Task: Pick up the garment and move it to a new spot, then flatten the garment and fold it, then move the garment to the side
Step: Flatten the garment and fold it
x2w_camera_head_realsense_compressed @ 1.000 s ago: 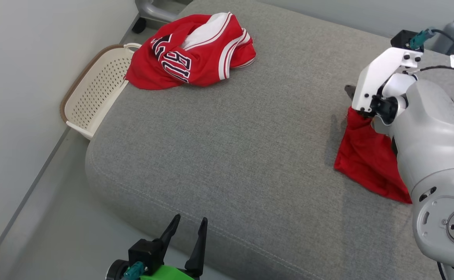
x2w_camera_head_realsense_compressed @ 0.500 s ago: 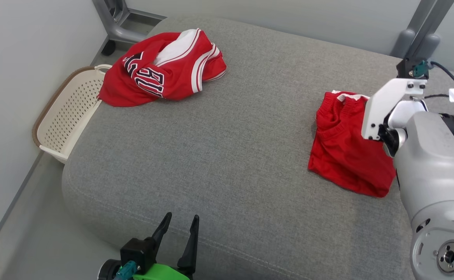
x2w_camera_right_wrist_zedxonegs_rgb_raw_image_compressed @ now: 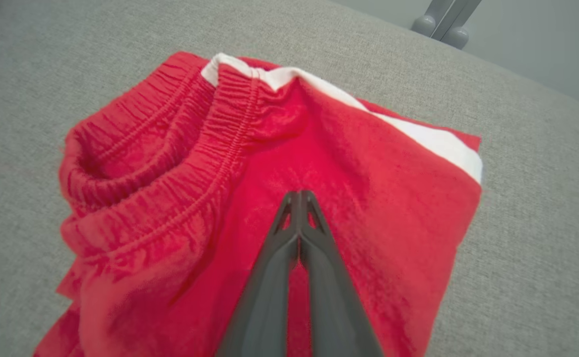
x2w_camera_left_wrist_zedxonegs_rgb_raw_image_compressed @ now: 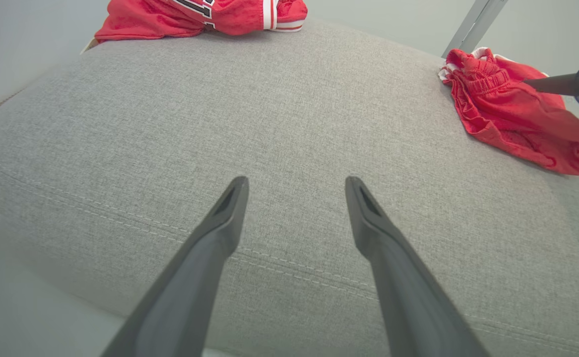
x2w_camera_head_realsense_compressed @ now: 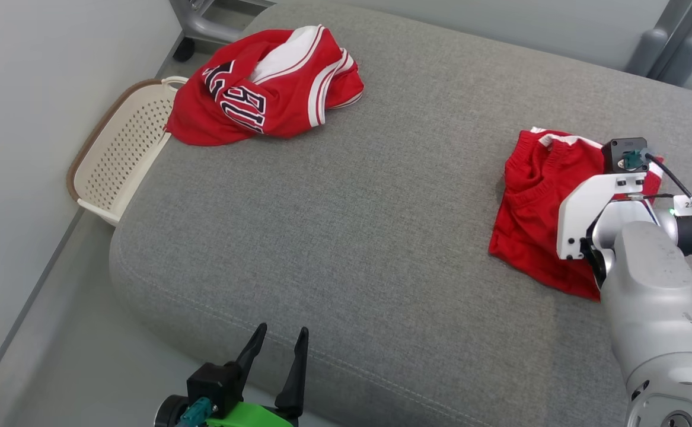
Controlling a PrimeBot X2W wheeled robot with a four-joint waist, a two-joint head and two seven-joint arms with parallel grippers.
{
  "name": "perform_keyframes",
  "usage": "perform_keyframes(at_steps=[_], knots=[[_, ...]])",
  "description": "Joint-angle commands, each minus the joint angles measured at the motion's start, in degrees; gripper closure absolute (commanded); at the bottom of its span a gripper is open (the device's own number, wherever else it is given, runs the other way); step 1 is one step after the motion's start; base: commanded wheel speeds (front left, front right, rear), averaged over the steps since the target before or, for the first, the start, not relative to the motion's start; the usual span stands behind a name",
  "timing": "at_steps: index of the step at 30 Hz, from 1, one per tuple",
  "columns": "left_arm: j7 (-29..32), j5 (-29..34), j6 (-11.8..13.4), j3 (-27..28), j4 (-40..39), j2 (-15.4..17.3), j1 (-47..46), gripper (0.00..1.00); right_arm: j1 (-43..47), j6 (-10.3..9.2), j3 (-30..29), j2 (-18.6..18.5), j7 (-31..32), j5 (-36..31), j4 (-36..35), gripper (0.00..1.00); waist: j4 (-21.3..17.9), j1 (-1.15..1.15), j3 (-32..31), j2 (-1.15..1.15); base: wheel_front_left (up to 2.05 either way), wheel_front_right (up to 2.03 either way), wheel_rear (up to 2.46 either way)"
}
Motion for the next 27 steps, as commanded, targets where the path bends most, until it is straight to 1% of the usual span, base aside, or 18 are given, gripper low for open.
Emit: perform_keyframes(at_steps=[1,3,11,17,22,27], knots=[[-0.4,-0.1,-0.1,0.0,0.0,-0.2,-0.8,0.0,0.7,-0.08,0.4,-0.2,-0.2,0.3,0.7,1.0,0.7,0.0,0.7,0.0,0.0,0.0,0.0],[-0.5,-0.2,-0.2,0.0,0.2,-0.4,-0.9,0.0,0.3,-0.08,1.4,-0.2,-0.3,1.0,2.4,1.0,0.8,0.0,0.9,0.0,0.0,0.0,0.0],[-0.4,-0.1,-0.4,-0.5,1.1,-0.9,-1.3,0.0,-3.4,-0.08,7.3,-0.2,-4.1,4.9,8.9,1.0,1.2,0.0,0.7,0.0,0.0,0.0,0.0],[-0.4,-0.1,-0.9,-0.7,1.6,-1.0,-1.3,0.0,-4.5,-0.08,12.0,-0.2,-4.1,8.2,11.2,1.0,2.0,0.0,0.3,0.0,0.0,0.0,0.0],[-0.5,-0.2,-0.8,-0.6,1.9,-1.0,-1.2,0.0,-2.9,-0.08,16.3,-0.2,-3.1,12.3,11.9,1.0,2.6,0.0,-0.3,0.0,0.0,0.0,0.0],[-0.5,-0.3,-0.6,-0.3,1.9,-0.6,-0.8,0.0,-2.4,-0.08,18.5,-0.2,-2.4,14.4,12.0,1.0,2.4,0.0,-0.9,0.0,0.0,0.0,0.0]])
